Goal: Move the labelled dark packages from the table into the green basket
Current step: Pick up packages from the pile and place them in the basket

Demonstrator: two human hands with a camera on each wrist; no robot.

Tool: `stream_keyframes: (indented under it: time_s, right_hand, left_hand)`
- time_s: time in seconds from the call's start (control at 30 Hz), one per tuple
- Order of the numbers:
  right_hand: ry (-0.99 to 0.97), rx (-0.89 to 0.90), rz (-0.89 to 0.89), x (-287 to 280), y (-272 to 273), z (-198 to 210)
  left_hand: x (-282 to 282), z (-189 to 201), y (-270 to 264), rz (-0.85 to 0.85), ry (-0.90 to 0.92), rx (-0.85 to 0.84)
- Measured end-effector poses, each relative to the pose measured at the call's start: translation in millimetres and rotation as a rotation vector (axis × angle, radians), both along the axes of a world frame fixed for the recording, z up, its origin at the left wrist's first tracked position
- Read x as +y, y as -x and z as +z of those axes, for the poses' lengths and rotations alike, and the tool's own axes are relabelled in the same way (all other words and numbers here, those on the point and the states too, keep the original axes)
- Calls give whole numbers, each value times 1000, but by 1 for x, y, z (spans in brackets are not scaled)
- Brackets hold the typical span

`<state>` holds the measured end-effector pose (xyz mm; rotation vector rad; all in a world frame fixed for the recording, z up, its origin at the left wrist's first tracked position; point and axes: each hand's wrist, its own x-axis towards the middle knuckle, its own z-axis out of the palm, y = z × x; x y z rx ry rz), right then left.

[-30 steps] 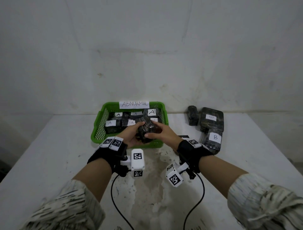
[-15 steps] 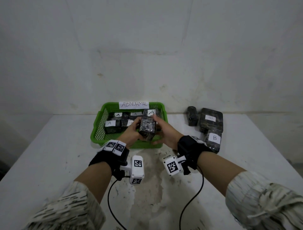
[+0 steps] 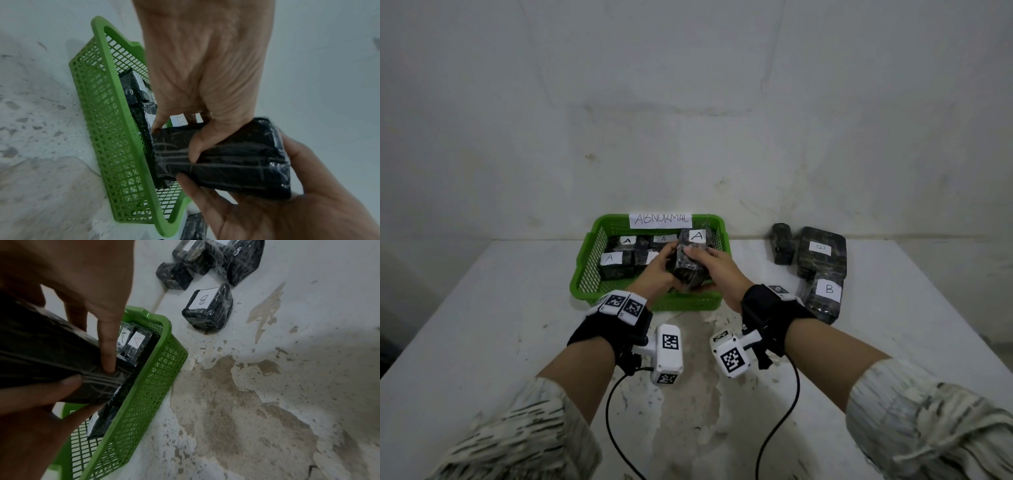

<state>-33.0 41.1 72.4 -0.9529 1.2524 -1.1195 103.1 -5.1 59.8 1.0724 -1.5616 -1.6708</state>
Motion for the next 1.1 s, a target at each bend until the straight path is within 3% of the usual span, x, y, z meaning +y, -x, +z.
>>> stream_keyframes:
  time_s: [0.27,0.43,0.57,0.67,0.8,1.1]
  right_hand:
    - [-8,0,46,2,1,-4]
    - [13,103,46,1,7,-12]
    - [-19,136,100,2,4,-16]
    - [-70,6,79,0,-5,-16]
    - [-17,15,53,-3,-15,-13]
    - [276,567,195,-21,-38,-32]
  left_hand:
    - [-6,-5,-5,56,-134,-29]
    - [-14,-11,-16,171,-457,212]
    - [-18,-13,-25,261,-547,319]
    - [-17,-17,-26,272,-545,312]
    - [-18,-21,-38,271,-516,147]
    - [-25,-17,-53,385,-462,243]
